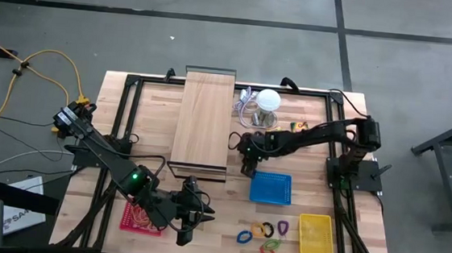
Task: Pick & Place Office Desk Supplies
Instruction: Put the bottom yellow crayon box into the blue bin, then adjust the blue bin
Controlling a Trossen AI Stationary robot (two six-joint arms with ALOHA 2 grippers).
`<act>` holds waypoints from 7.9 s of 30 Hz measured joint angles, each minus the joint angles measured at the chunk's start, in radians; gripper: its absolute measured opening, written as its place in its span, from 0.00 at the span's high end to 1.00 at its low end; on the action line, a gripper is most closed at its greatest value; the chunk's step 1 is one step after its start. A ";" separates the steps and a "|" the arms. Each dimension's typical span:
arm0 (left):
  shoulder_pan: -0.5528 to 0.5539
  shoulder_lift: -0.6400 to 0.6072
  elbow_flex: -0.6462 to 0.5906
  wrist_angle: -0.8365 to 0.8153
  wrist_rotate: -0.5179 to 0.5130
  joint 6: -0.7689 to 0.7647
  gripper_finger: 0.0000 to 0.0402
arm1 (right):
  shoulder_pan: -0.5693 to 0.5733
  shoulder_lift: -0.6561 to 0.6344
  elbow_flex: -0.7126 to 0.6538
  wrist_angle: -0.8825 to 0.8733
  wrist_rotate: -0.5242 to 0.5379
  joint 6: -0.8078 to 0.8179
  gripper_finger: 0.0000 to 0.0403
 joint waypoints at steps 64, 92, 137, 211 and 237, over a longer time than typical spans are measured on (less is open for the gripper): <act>0.000 0.000 0.000 -0.002 0.000 0.000 0.81 | 0.010 -0.021 0.000 -0.058 0.069 0.027 0.64; 0.000 0.000 0.000 -0.002 0.000 0.000 0.81 | 0.061 -0.021 0.000 -0.124 0.173 0.032 0.64; 0.000 0.000 0.000 -0.001 0.000 0.000 0.81 | 0.025 -0.021 0.000 -0.131 0.065 0.110 0.64; 0.000 0.000 0.000 0.001 0.000 0.000 0.81 | 0.012 -0.381 0.000 -0.285 0.165 0.009 0.99; 0.000 0.000 0.000 0.005 0.000 0.000 0.81 | 0.008 -0.595 0.000 -0.365 0.090 0.030 0.99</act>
